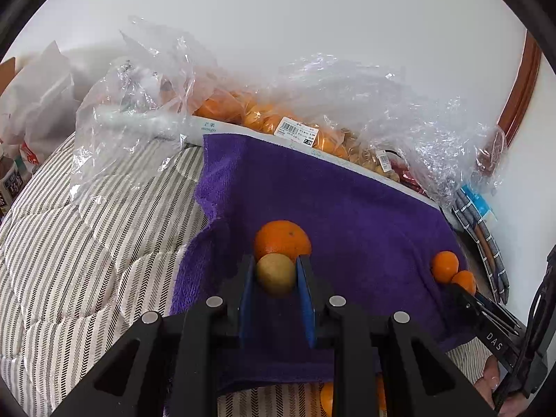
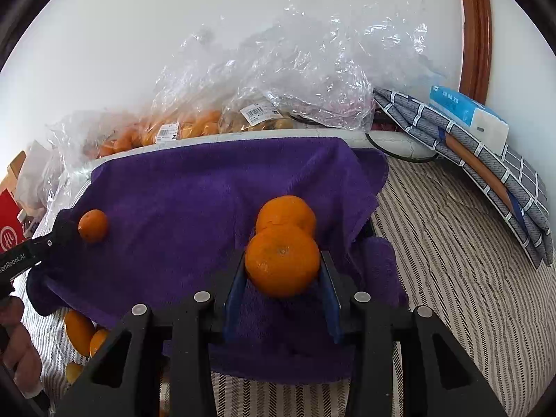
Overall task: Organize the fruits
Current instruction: 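Lower the orange and yellow-green fruit onto the purple towel and open both grippers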
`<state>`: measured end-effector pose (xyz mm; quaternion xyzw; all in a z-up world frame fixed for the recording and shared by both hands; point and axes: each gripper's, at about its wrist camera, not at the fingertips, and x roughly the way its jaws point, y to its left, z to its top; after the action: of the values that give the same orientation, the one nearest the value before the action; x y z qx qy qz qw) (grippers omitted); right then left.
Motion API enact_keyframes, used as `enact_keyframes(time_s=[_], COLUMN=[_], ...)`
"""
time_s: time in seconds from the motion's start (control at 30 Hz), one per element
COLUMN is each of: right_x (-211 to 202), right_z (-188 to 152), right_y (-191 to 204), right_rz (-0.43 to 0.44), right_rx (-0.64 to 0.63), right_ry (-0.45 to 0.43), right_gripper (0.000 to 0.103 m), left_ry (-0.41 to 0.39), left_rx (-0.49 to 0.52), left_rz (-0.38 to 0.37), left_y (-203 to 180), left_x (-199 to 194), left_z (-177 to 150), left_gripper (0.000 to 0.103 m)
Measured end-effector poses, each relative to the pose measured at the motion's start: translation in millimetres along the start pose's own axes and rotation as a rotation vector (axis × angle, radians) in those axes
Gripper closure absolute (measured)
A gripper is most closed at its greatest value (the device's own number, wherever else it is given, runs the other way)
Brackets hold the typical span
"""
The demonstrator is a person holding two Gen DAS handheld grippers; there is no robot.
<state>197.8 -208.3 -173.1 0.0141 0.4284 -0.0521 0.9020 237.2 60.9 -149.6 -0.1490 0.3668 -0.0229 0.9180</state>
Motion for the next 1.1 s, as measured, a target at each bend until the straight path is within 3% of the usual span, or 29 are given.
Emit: enact_keyframes(time_s=[0.27, 0.5, 0.67, 0.83, 1.1], right_x=[-2, -3, -15, -23, -43], right_z=[0, 2, 2, 2, 1], right_y=[-1, 0, -1, 0, 8], right_rz=[-0.019, -0.025, -0.004, -0.004, -0.044], right_rx=[0.001, 0.007, 0.017, 0.024, 0.006], right_ry=[-0.021, -0.022, -0.087, -0.131, -0.164], right_gripper=[0.061, 0.048, 0.037, 0.036, 0.036], left_ry=[0.017, 0.019, 0.021, 0.032, -0.032], left_rx=[0.045, 0.083, 0.063, 0.085, 0.094], left_rz=[0.039, 0.065, 0.044, 0.027, 0.009], left_y=[-5, -10, -7, -9, -14], left_x=[5, 7, 6, 3, -14], left_z=[-5, -7, -5, -5, -3], left_gripper=[0.080, 0.080, 0.080, 0.074, 0.071])
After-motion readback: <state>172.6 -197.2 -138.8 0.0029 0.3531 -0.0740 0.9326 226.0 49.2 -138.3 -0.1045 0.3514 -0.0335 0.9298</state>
